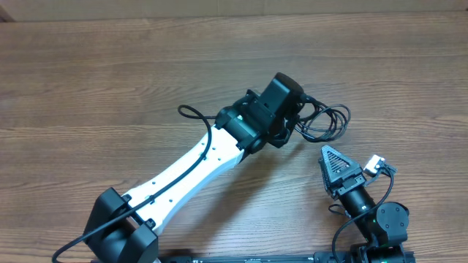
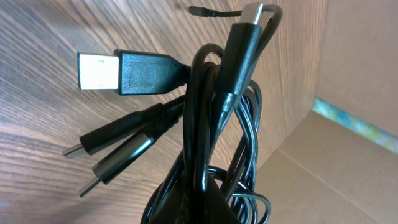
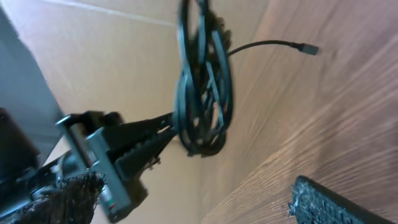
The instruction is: Untangle cables
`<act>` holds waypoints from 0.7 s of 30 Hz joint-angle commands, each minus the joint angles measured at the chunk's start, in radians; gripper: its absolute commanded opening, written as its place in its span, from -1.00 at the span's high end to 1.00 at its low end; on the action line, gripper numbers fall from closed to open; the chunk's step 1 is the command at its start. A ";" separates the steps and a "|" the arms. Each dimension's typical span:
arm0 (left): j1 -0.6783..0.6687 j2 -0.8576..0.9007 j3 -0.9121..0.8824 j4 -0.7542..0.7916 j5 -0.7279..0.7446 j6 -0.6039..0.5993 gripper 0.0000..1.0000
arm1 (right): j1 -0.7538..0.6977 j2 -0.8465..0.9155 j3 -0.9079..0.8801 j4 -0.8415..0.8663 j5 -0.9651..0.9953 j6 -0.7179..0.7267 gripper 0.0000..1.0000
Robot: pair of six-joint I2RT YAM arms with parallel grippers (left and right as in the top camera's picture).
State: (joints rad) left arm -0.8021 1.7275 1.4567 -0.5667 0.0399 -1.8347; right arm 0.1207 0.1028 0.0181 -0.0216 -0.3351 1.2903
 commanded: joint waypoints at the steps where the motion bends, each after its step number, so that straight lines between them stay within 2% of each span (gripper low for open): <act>1: -0.026 -0.021 0.027 0.005 0.006 -0.013 0.92 | 0.007 0.000 -0.010 -0.038 0.058 0.004 -0.94; 11: -0.079 -0.021 0.027 -0.006 0.039 0.047 0.92 | 0.007 0.003 -0.010 -0.038 0.127 -0.005 -0.86; 14: -0.087 -0.021 0.027 -0.016 0.039 0.075 0.92 | 0.007 0.003 -0.010 -0.040 0.144 -0.005 -0.76; 15: -0.089 -0.021 0.027 -0.021 0.039 0.077 0.92 | 0.007 0.003 -0.010 -0.042 0.148 -0.005 -0.67; 16: -0.090 -0.021 0.027 -0.031 0.045 0.077 0.92 | 0.007 0.003 -0.010 -0.044 0.153 -0.008 -0.37; 17: -0.089 -0.021 0.027 -0.032 0.056 0.077 0.91 | 0.007 0.003 -0.010 -0.045 0.156 -0.008 -0.21; 19: -0.089 -0.021 0.027 -0.031 0.080 0.077 0.92 | 0.007 0.003 -0.010 -0.045 0.161 -0.009 -0.02; 21: -0.088 -0.021 0.027 -0.031 0.114 0.077 0.91 | 0.007 0.003 -0.010 -0.045 0.163 -0.028 0.29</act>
State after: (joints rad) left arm -0.8841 1.7275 1.4567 -0.6022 0.0944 -1.7817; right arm 0.1207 0.1036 0.0181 -0.0700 -0.1944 1.2907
